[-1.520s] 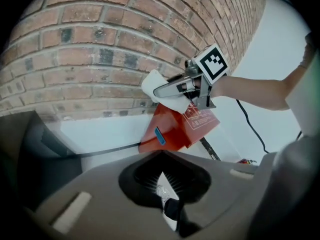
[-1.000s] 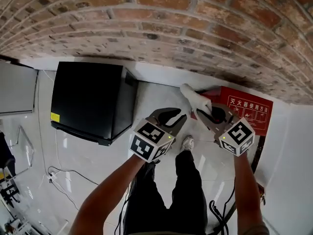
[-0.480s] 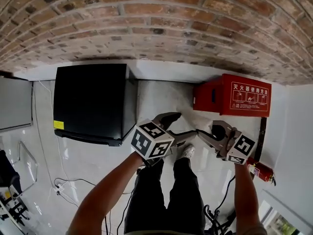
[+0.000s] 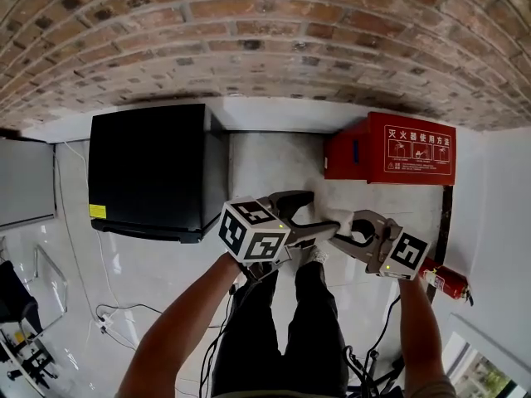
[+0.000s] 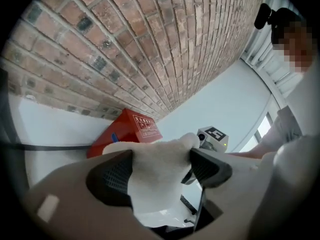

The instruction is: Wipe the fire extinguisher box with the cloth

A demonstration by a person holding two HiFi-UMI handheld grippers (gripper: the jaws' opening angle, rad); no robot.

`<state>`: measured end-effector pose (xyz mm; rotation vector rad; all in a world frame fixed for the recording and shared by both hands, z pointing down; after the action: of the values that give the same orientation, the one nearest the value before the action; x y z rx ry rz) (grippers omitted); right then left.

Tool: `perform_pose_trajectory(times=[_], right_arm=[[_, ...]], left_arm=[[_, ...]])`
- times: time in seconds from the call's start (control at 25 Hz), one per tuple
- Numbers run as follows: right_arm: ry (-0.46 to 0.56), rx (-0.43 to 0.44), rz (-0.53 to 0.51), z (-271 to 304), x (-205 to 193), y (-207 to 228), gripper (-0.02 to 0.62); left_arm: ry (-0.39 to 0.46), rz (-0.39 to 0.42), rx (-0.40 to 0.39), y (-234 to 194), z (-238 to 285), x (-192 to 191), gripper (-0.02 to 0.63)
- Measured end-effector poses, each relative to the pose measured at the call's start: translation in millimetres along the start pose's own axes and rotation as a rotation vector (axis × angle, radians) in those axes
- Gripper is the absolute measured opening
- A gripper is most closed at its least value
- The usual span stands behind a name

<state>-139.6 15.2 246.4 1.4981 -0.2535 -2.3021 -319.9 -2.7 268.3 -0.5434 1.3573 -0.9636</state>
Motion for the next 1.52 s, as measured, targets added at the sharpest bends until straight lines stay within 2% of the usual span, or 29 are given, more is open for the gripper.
perform_pose_trajectory(times=[0.08,0.2,0.28,0.32,0.4,0.52,0.6,0.68,0.76,0.92,1.12,1.32,1.44,1.52], right_arm=[[-0.01,0.033,0.003,4,-3,-4,0.075],[-0.011,0.045,0.006,10,-6,-4,0.077],[-0.021,0.024,0.001,11,-12,1,0.081],[-0.03,0.01,-0.006,10,-17,5,0.088],[-0.054,-0.04,0.008,8,-27,13,0.127],[-0.098,-0.184,0.065,-6,-45,28,0.263],[-0.123,-0.281,0.093,-21,-59,36,0.273],[-0.146,-0.337,0.111,-33,-76,42,0.264],[-0.16,-0.356,0.128,-40,-96,48,0.25],[-0.164,-0.349,0.15,-50,-141,57,0.231],[-0.169,-0.317,0.131,-52,-184,77,0.212],[-0.199,-0.36,0.069,-49,-210,102,0.185],[-0.226,-0.436,0.058,-39,-228,115,0.105],[-0.227,-0.471,0.049,-31,-238,119,0.075]], left_arm=[[-0.021,0.03,-0.035,6,4,-2,0.361],[-0.031,0.065,-0.071,12,10,-5,0.258],[-0.027,0.106,-0.044,15,13,-5,0.182],[-0.029,0.136,-0.017,16,15,-5,0.165],[-0.032,0.191,0.045,15,17,-3,0.128],[-0.015,0.227,0.11,8,19,2,0.115],[-0.019,0.254,0.125,2,23,7,0.115],[-0.039,0.298,0.137,-6,36,11,0.115],[-0.078,0.354,0.162,-16,55,11,0.115],[-0.18,0.469,0.213,-41,102,-5,0.115],[-0.223,0.521,0.266,-79,142,-24,0.115],[-0.233,0.579,0.248,-110,169,-32,0.115],[-0.232,0.641,0.205,-122,183,-38,0.115],[-0.201,0.672,0.188,-131,188,-41,0.115]])
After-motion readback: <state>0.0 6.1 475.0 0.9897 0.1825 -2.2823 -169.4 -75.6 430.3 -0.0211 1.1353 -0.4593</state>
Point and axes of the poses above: the fingertips, and each gripper's own axes: z forward along the fingers, y to its right, x out of its top, the point moved 10 cm from there along -z, backward along the fingers, and after that the axes turned 6 degrees about -x, right-handed, at the moved point
